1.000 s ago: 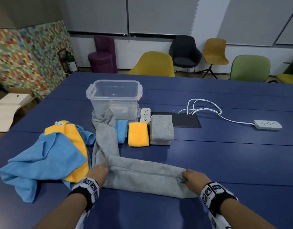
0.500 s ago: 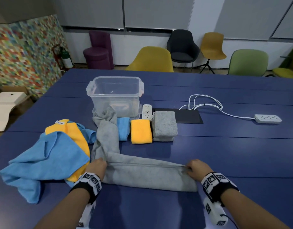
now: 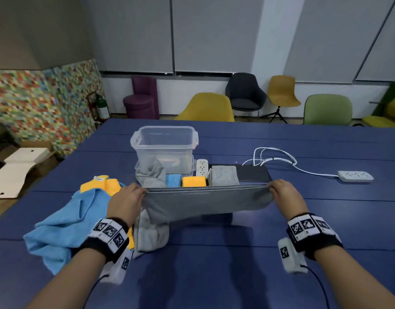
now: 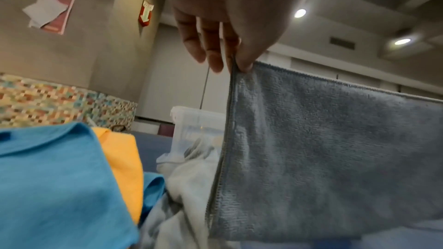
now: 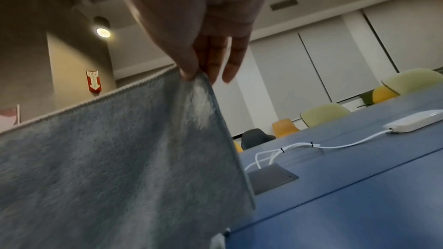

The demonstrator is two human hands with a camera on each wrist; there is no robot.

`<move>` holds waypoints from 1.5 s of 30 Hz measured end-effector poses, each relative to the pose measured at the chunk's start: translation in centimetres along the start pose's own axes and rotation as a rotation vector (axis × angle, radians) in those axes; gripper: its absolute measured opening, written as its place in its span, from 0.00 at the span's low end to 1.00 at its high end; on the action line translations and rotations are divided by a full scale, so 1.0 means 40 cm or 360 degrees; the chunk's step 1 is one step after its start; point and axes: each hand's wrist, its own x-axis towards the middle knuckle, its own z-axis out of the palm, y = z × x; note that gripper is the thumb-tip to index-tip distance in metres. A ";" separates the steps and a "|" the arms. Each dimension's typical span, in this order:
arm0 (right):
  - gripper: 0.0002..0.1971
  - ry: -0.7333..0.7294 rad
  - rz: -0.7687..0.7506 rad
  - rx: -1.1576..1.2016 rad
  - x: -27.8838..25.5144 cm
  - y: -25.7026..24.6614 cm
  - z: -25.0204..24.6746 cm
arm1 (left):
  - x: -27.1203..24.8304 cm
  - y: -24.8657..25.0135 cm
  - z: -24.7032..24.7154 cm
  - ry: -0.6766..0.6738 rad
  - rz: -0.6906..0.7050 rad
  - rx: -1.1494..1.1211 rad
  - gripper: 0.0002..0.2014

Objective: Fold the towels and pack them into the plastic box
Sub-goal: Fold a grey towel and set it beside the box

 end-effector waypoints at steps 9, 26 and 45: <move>0.09 0.0228 -0.0160 0.0054 -0.052 -0.030 -0.181 | -0.007 0.063 -0.182 0.0518 0.0033 -0.0170 0.15; 0.25 -0.0703 -0.0071 -0.0972 -0.032 0.167 0.147 | -0.009 0.061 0.217 -0.0735 0.0174 0.0324 0.09; 0.18 -0.1016 -0.0170 -0.1226 -0.180 0.184 0.197 | -0.279 0.091 0.274 -0.0929 0.0547 0.0287 0.43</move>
